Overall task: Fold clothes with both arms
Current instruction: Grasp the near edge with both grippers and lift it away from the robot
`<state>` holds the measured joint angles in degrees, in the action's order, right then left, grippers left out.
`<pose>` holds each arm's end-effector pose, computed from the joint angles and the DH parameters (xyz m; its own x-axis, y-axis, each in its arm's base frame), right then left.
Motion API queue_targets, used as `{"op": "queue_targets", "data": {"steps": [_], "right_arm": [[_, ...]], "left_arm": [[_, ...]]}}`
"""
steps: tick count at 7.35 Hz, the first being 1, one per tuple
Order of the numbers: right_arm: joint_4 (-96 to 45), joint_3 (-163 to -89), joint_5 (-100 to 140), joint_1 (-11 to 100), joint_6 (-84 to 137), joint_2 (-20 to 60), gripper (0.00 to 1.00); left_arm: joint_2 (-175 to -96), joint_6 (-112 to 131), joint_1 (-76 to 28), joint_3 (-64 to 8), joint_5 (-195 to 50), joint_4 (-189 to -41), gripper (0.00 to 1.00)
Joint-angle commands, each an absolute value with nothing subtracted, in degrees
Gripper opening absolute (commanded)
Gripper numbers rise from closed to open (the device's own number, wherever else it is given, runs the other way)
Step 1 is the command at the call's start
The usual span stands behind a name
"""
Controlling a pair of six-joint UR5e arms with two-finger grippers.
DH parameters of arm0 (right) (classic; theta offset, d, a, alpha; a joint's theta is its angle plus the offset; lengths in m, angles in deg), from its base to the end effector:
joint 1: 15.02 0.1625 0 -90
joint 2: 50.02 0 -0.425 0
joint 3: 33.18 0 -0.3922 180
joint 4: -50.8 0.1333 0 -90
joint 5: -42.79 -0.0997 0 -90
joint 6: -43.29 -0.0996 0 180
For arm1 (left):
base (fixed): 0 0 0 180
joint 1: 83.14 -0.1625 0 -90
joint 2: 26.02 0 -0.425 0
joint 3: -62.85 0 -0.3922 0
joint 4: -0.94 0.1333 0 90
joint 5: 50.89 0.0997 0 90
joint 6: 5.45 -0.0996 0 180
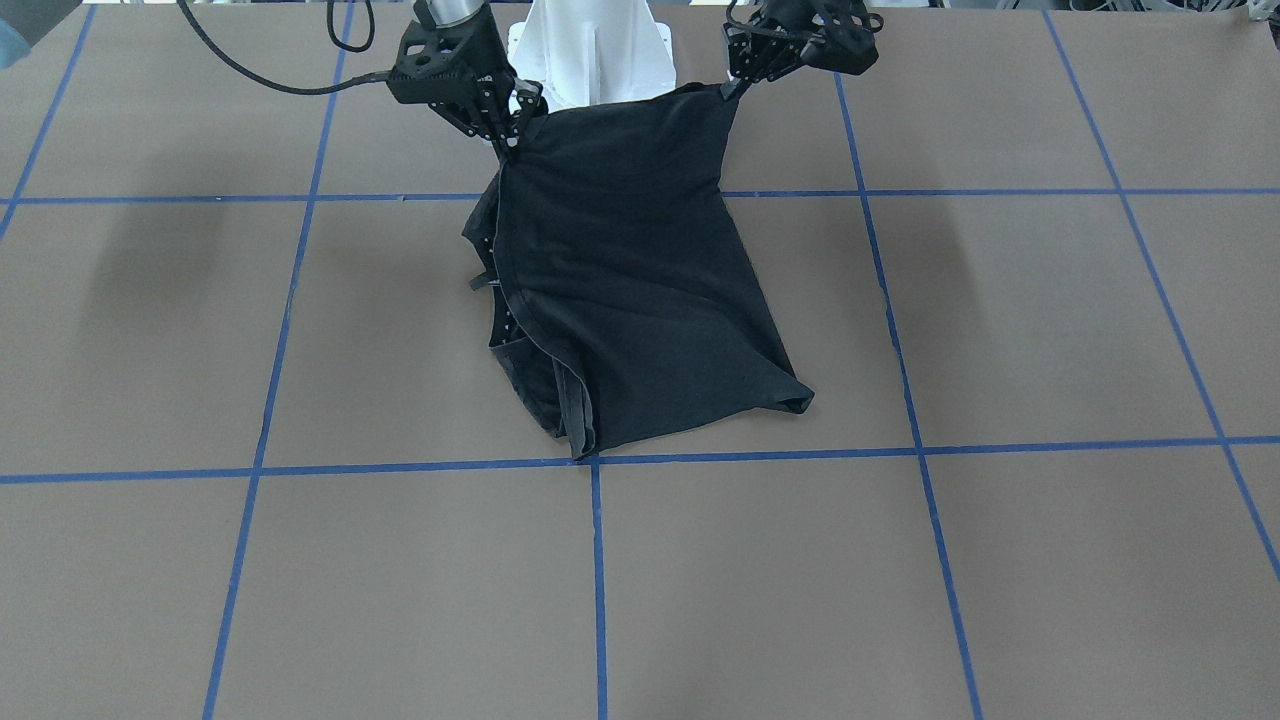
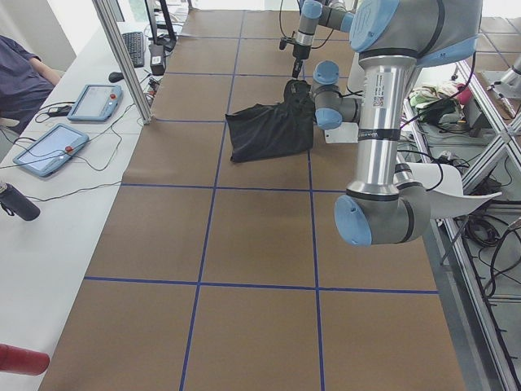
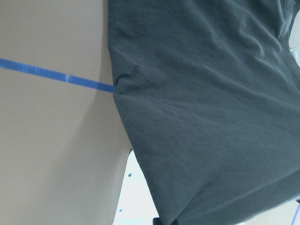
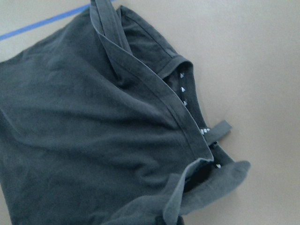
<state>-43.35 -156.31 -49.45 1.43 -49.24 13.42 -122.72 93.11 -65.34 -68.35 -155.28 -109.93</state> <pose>-0.4682 -0.2732 0.1782 0.5310 0.2028 0.8227 -0.2758 0.9594 -0.0585 0.3844 -0.2374 0.2356 0.3297 -0.2573 -0.9084 0.1260 0.9655 -0.2277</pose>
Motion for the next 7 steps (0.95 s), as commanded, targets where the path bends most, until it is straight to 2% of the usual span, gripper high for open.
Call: {"op": "queue_targets", "data": {"steps": [1, 3, 7], "right_arm": [[-43.2, -146.5, -51.6, 7.8, -48.0, 5.5, 0.00], [-43.0, -138.5, -52.4, 12.4, -45.5, -0.2, 0.00], [-42.5, -122.5, -52.9, 16.9, -41.5, -9.1, 0.00]], "left_arm": [[-132.9, 86.7, -58.5, -62.6, -155.3, -101.1, 0.00], [-134.6, 82.9, -53.3, -59.0, -155.3, -100.8, 0.00], [-142.1, 71.7, -46.4, -41.2, -155.0, -101.1, 0.00]]}}
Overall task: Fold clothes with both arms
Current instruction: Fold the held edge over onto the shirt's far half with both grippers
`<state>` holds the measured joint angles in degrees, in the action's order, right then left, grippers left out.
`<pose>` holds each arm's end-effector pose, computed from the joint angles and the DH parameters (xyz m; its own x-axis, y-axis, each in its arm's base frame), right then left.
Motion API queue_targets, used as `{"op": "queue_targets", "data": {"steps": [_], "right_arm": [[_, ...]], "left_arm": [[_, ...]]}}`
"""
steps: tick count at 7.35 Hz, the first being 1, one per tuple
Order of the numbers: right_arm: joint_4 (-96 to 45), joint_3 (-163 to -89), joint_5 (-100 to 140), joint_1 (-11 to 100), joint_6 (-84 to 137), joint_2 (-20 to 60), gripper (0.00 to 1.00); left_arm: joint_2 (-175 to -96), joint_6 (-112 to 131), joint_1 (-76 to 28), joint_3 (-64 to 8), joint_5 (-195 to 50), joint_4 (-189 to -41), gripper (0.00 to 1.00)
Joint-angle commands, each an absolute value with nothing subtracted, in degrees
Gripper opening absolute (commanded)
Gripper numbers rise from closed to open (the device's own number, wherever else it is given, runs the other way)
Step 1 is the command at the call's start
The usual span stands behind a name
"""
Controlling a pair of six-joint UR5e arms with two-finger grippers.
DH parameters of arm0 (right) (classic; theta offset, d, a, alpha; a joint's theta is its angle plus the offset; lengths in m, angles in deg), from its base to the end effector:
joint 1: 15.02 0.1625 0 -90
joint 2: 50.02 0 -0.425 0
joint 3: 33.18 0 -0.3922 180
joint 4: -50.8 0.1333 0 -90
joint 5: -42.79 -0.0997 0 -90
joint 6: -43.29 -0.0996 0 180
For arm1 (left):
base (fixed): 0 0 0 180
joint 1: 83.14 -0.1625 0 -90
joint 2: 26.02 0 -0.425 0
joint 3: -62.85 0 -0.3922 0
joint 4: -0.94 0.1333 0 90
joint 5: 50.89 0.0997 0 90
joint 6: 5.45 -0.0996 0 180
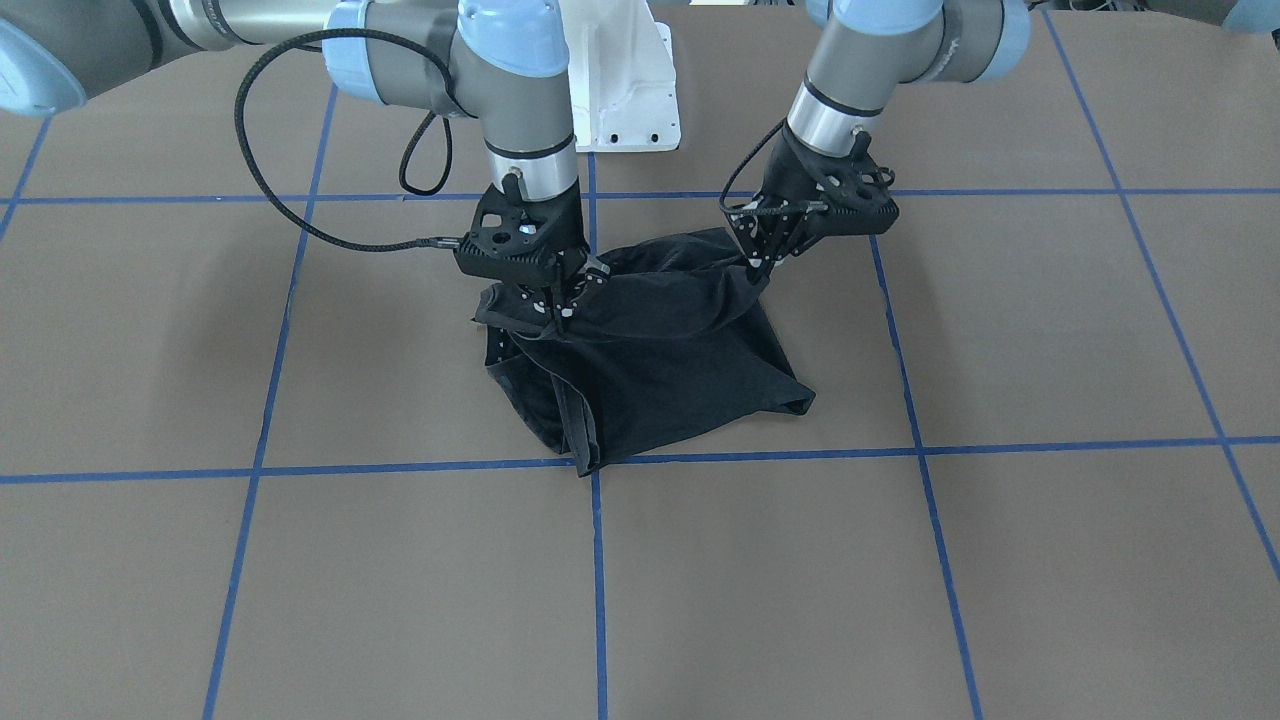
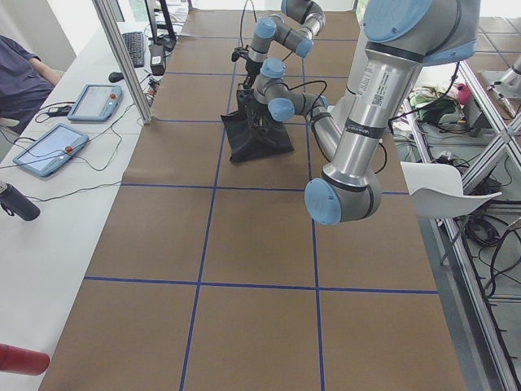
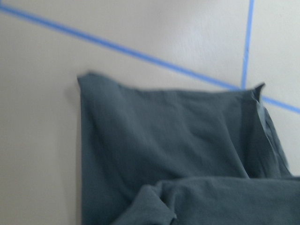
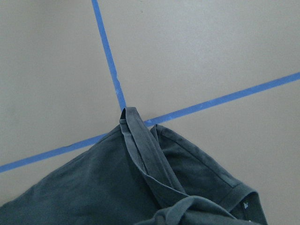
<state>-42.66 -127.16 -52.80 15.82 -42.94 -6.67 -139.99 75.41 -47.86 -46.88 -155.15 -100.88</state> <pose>-0.5362 -0.4641 0.1453 0.6120 0.2892 0.7361 -0.4095 0.9121 -0.0179 0.4206 -0.4308 0.2523 0.5189 -0.1785 -0.8360 0.3156 0.9489 -0.0067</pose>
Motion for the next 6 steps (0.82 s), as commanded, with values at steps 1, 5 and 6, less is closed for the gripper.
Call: {"op": "queue_targets", "data": {"steps": [1, 5, 6], "right_arm": [[-40.2, -119.1, -53.0, 17.5, -41.2, -10.1, 0.00], [-32.3, -105.9, -54.0, 20.1, -37.0, -14.1, 0.03], [-32.3, -105.1, -54.3, 20.8, -36.5, -14.1, 0.87]], "left_arm": [[-143.9, 68.8, -45.6, -37.1, -155.0, -101.2, 0.00], [-145.0, 62.0, -43.7, -30.0, -155.0, -104.2, 0.39], [-145.0, 60.7, -43.0, -28.5, -155.1, -105.7, 0.85]]}}
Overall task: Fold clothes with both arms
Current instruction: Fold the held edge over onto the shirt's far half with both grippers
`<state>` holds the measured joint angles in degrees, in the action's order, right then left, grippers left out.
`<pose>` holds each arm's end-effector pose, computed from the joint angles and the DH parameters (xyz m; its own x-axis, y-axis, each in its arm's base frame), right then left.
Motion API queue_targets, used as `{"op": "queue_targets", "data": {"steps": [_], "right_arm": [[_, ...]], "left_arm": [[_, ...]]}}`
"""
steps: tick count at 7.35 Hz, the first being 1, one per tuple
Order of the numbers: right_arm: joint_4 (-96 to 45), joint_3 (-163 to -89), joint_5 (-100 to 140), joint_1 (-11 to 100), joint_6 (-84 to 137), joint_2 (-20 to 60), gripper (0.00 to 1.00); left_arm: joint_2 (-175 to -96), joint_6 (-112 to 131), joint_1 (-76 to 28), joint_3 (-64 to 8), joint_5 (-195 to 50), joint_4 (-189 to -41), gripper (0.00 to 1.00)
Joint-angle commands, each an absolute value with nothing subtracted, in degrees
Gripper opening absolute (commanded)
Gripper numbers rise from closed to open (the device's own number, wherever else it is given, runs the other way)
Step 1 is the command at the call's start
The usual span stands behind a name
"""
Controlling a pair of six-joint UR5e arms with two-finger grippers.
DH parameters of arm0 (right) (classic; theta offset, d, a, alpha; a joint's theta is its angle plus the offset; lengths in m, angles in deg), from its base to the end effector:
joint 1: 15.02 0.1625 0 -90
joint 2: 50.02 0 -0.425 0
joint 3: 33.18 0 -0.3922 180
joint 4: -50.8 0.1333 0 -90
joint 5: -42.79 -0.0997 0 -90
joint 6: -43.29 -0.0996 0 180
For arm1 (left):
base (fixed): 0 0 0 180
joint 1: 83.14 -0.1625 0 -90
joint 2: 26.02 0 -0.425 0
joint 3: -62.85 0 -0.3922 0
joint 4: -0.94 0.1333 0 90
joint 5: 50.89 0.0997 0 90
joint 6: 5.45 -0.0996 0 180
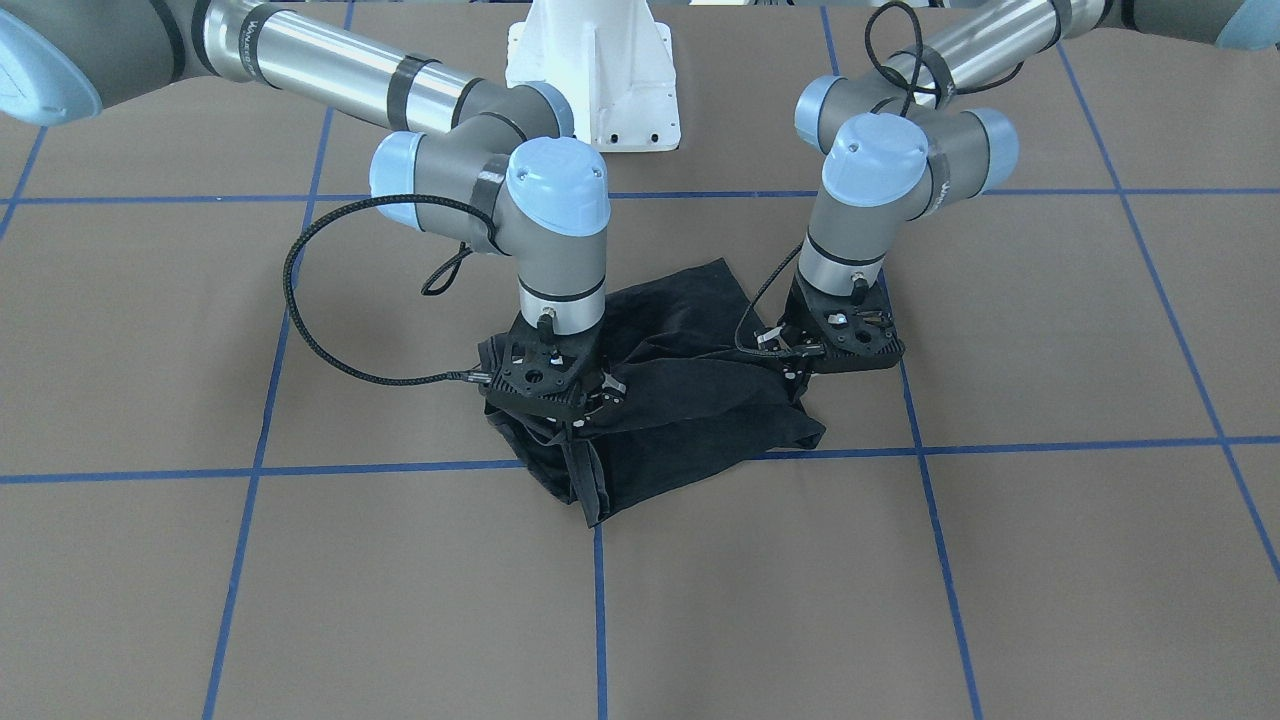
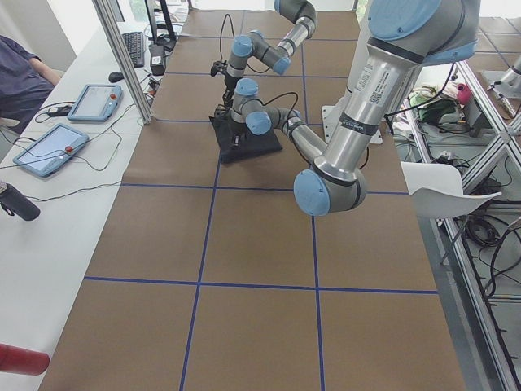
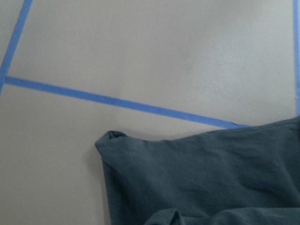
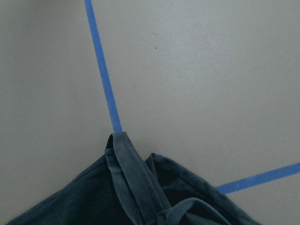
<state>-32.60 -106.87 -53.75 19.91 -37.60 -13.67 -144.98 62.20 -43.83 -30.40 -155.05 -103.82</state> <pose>-0.5816 -0.5549 0.1786 0.6627 0.2710 0.6981 -0.4042 0.9142 0.0289 0.4542 -0.5127 0.3183 0.6693 -0.0715 -0.7396 0.2394 0.9630 0.1236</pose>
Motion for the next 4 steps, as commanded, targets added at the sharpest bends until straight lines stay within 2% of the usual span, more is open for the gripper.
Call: {"op": "queue_targets", "data": {"steps": [1, 3, 4], "right_arm": [[-32.3, -104.7, -55.5, 22.4, -35.1, -14.5, 1.00], [-33.0, -105.1, -70.7, 28.8, -32.1, -17.0, 1.00], [-33.0, -106.6, -71.5, 27.7, -32.1, -16.9, 1.00]], "left_arm": [[-145.1, 55.4, -40.5, -28.9, -155.7, -106.0, 1.00], [-144.5, 48.1, -35.6, -29.9, -165.4, -106.1, 1.00], [-144.2, 47.3, -35.2, -30.4, -165.9, -106.2, 1.00]]}}
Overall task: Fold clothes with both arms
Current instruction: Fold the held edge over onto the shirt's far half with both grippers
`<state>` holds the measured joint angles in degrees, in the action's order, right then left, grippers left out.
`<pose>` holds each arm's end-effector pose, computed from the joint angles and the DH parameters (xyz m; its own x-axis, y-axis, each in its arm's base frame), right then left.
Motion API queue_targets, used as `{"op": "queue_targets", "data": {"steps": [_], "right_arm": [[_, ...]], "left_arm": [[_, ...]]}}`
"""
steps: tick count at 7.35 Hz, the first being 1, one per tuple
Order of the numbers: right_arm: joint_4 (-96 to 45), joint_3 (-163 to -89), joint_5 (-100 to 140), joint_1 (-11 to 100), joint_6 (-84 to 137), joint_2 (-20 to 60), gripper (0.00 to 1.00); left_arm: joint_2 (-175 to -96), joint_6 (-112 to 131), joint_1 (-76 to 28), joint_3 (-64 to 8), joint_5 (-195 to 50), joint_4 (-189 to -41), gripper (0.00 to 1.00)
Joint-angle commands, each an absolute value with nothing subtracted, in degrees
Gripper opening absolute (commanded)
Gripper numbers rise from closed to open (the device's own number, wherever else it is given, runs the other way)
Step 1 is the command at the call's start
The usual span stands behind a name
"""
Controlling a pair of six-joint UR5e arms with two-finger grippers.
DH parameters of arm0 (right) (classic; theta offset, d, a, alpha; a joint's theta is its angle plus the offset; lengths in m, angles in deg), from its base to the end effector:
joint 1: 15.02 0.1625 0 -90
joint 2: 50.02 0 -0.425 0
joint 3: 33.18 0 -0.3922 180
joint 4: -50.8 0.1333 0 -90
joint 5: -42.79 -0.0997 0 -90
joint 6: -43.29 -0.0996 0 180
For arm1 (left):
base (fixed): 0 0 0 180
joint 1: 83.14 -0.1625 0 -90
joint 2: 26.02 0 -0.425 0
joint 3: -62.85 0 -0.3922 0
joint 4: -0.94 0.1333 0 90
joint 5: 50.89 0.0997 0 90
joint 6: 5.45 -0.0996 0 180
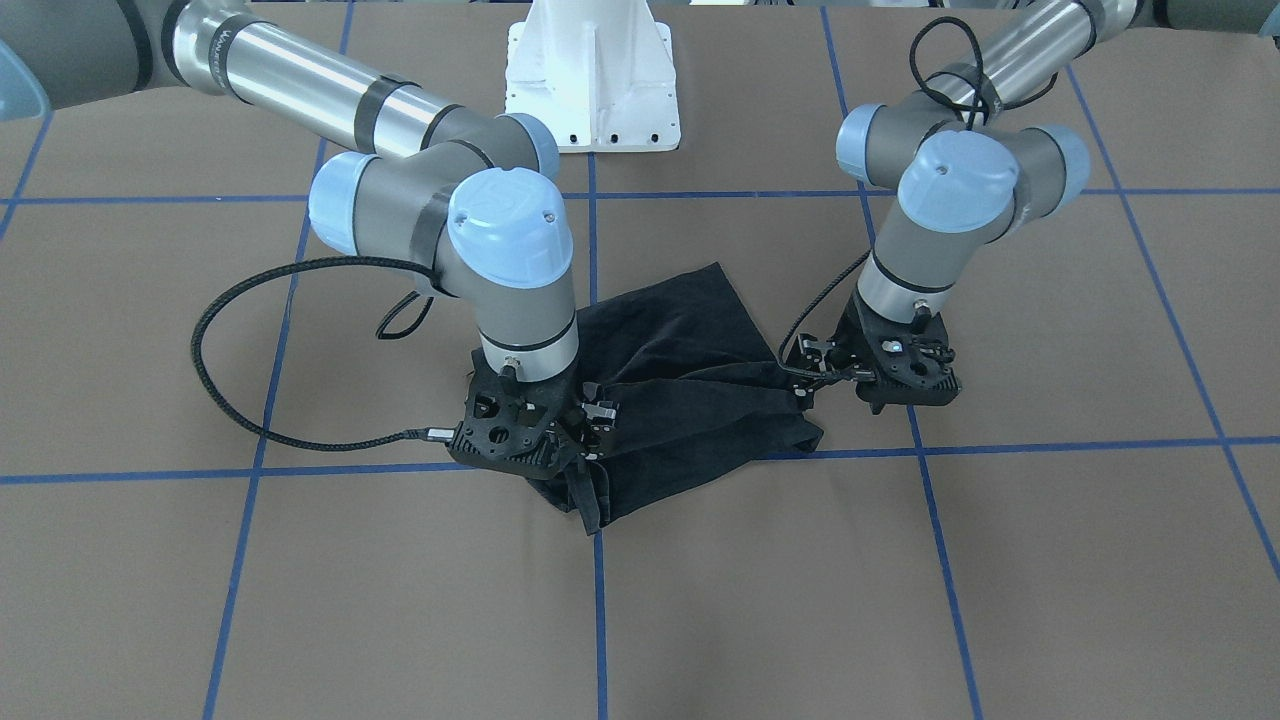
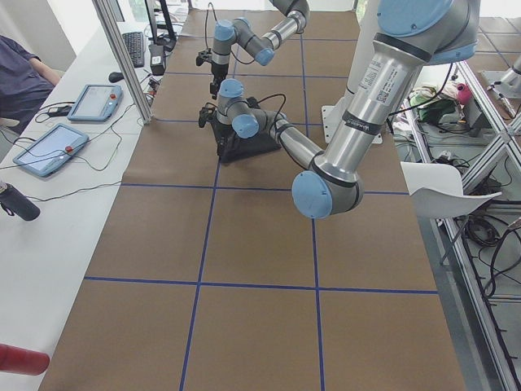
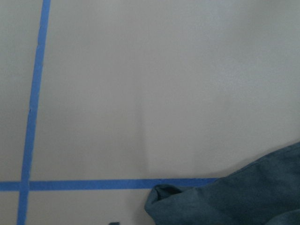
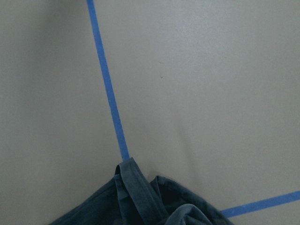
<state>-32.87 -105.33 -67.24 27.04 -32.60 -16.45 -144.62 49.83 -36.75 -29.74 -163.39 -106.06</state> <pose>-0.5256 -0.6078 0.1488 0.6196 0.2506 0.7438 -0.3081 0.9493 -0.0631 0.3960 -0.5537 0.3196 0.6469 0.0838 -0.7580 0.1262 0.9685 0.2148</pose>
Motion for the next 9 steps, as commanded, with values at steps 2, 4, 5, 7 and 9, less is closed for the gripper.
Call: {"op": "queue_targets", "data": {"steps": [2, 4, 5, 7, 9], "right_arm": [[-34.1, -109.0, -65.1, 21.2, -32.0, -16.2, 0.99], [-39.3, -109.0, -56.3, 15.0, -30.5, -16.0, 0.16], [-40.1, -108.9, -54.0, 13.8, -27.1, -15.9, 0.00], [-40.3, -108.8, -52.6, 13.8, -23.6, -15.2, 0.00], [-40.2, -108.2, -52.2, 14.3, -23.2, -15.4, 0.00]], "left_arm": [[-144.1, 47.3, -35.2, -30.5, -165.9, -106.4, 1.00], [-144.1, 47.3, -35.2, -30.4, -165.9, -106.4, 1.00], [-144.1, 47.3, -35.2, -30.4, -165.9, -106.4, 1.00], [-144.1, 47.5, -35.2, -30.4, -165.9, -106.4, 1.00], [-144.1, 47.6, -35.2, -30.4, -165.9, -106.4, 1.00]]}}
